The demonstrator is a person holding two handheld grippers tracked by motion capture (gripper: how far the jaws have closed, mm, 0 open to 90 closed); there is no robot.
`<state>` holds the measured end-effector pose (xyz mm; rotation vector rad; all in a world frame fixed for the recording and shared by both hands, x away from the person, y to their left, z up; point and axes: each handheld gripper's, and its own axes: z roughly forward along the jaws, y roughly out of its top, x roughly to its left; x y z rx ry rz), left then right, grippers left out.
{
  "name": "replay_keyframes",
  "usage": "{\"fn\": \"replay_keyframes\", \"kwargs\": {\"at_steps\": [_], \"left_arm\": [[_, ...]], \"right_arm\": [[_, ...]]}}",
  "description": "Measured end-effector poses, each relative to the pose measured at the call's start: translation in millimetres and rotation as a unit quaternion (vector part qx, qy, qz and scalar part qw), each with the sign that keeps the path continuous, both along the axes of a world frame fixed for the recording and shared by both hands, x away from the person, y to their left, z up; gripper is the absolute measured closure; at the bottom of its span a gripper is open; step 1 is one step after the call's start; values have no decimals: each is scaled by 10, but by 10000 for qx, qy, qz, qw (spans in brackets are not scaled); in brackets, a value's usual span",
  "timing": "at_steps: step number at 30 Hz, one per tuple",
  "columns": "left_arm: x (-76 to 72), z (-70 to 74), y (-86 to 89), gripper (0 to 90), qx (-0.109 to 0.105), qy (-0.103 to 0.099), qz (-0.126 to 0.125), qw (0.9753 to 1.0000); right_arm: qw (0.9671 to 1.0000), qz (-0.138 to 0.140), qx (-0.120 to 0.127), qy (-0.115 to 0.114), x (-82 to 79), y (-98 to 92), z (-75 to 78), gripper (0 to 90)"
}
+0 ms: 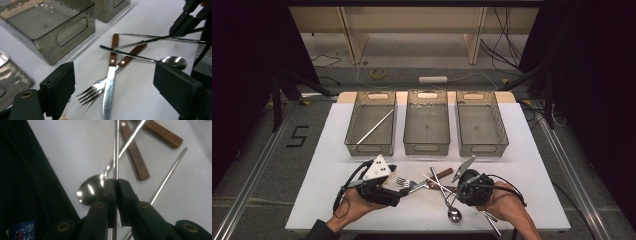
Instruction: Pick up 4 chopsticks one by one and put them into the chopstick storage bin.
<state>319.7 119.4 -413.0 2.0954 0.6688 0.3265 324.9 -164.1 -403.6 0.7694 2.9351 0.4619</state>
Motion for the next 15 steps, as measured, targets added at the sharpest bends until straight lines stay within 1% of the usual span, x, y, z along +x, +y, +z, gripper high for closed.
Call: {"fn": "replay_keyframes", "kwargs": {"at_steps": [3, 5, 6, 7, 9, 11, 12, 14, 15], "left_arm": [[5, 17, -129, 177, 143, -13, -259, 9996], [-2, 10, -230, 183, 331, -85, -418, 9985], [-2, 8, -254, 185, 385, -84, -481, 9981], [-4, 5, -286, 189, 440, -85, -553, 9975], [-5, 2, -346, 201, 544, -64, -706, 9960], [-4, -8, -406, 208, 692, -21, -879, 9937], [-8, -15, -432, 216, 764, -43, -944, 9926], [-15, -28, -474, 233, 895, -119, -990, 9910], [-15, -31, -489, 242, 941, -106, -1011, 9904]], "right_arm": [[10000, 93, -29, -4, -18, 60, 16, 864], [9997, 238, -27, -42, -29, 94, 20, 864], [9996, 289, -31, -62, -40, 116, 27, 864], [9996, 293, -54, -26, -50, 130, 35, 864], [9993, 379, -42, -40, -66, 166, 37, 864], [9990, 442, -65, -67, -74, 188, 41, 864], [9989, 468, -62, -81, -81, 199, 45, 864], [9984, 559, -39, -111, -88, 223, 47, 863], [9984, 563, -52, -89, -99, 236, 54, 864]]}}
